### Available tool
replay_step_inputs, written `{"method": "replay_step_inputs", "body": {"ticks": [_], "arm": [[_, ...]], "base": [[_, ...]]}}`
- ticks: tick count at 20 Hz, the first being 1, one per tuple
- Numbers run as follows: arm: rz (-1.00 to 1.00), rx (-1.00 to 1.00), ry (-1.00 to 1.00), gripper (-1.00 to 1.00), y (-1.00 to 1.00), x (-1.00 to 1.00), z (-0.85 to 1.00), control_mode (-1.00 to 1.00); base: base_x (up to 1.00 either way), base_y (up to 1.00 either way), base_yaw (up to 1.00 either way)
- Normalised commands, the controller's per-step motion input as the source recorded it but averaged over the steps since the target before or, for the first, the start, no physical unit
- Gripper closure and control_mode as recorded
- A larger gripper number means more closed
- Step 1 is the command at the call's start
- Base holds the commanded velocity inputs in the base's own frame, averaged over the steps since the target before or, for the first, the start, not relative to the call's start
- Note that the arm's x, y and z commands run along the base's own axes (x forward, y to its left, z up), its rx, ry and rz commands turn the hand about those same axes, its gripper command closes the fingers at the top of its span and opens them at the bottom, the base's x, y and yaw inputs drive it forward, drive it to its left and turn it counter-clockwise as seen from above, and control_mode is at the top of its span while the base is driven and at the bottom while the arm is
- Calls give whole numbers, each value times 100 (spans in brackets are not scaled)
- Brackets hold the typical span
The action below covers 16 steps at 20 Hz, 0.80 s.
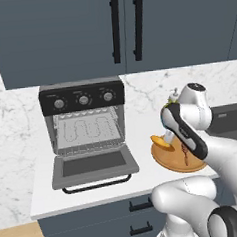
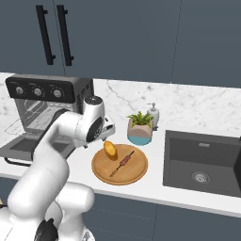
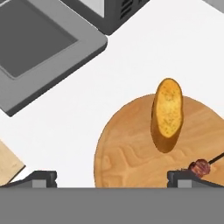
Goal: Pick up the kebab skewer and baguette bread, and place them inside the toaster oven. Close the toaster oven door and start by setting the timer.
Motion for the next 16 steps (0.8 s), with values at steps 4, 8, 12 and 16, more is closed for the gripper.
{"method": "replay_step_inputs", "body": {"ticks": [4, 8, 12, 16], "arm": [[0, 0, 0, -100, -24, 10, -30, -100], [0, 0, 0, -100, -3, 23, -21, -100], [0, 0, 0, -100, -5, 33, -21, -100], [0, 0, 0, -100, -4, 43, -34, -100]], "base": [[0, 0, 0], [0, 0, 0], [0, 0, 0], [0, 0, 0]]}}
